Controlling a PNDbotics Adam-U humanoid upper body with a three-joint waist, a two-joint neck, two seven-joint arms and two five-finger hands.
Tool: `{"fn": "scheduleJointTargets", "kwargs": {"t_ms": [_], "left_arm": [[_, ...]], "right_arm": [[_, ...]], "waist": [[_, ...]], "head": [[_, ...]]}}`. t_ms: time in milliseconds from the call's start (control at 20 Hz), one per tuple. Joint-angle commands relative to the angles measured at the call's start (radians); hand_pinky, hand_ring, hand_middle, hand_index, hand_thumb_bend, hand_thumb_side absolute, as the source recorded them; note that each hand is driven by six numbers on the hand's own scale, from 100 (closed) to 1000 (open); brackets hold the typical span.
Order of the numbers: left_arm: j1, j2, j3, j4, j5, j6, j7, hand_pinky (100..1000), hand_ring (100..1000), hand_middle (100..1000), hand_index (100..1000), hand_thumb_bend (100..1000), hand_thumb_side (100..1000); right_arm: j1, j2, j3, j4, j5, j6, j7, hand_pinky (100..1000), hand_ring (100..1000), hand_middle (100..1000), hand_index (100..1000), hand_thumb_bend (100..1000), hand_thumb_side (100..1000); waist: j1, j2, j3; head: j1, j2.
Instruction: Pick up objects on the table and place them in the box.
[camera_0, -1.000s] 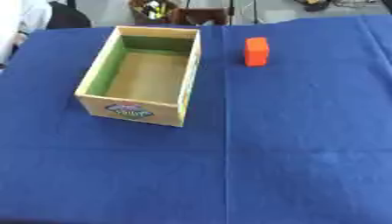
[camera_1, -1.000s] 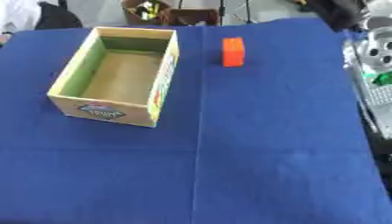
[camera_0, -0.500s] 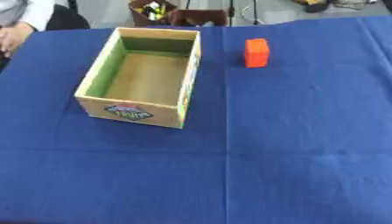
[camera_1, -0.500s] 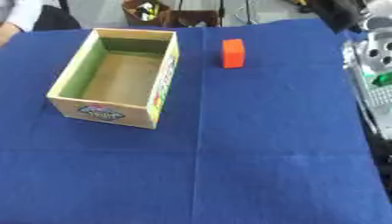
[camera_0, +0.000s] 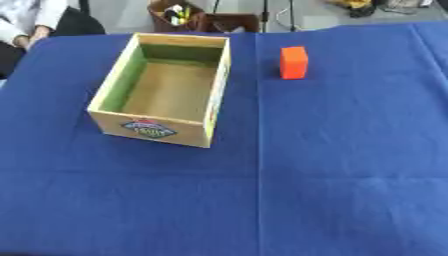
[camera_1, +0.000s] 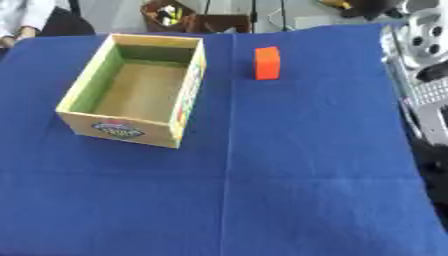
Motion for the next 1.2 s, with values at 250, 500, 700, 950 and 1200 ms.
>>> {"fn": "scheduleJointTargets", "kwargs": {"t_ms": [250, 500, 700, 950, 1200], "left_arm": [[0.001, 0.012, -0.007, -0.018, 0.002, 0.003, -0.010, 464, 624, 585, 790, 473, 980], [0.002, 0.008, -0.011, -0.018, 0.005, 0.005, -0.017, 464, 624, 585, 789, 473, 978], [0.002, 0.007, -0.013, -0.018, 0.007, 0.006, -0.021, 464, 623, 584, 788, 473, 976], [0.000, 0.004, -0.015, -0.018, 0.011, 0.007, -0.026, 464, 623, 584, 787, 474, 976], [0.001, 0.001, -0.016, -0.018, 0.012, 0.008, -0.030, 463, 623, 584, 787, 474, 973]], "right_arm": [[-0.135, 0.007, 0.049, 0.135, 0.078, -0.046, 0.085, 866, 848, 804, 904, 187, 1000], [-0.207, 0.040, 0.069, 0.270, 0.123, -0.072, 0.137, 871, 854, 809, 910, 239, 1000], [-0.251, 0.066, 0.073, 0.391, 0.168, -0.100, 0.174, 877, 858, 813, 919, 298, 1000], [-0.293, 0.112, 0.059, 0.558, 0.227, -0.137, 0.199, 884, 860, 816, 925, 341, 1000], [-0.325, 0.139, 0.037, 0.693, 0.287, -0.183, 0.223, 892, 872, 833, 940, 406, 1000]], "waist": [[-0.001, -0.016, 0.008], [0.000, -0.013, 0.013], [0.003, -0.011, 0.016], [0.005, -0.007, 0.019], [0.006, -0.003, 0.024]], "head": [[-0.012, -0.005], [-0.018, -0.005], [-0.024, -0.006], [-0.028, -0.011], [-0.029, -0.017]]}}
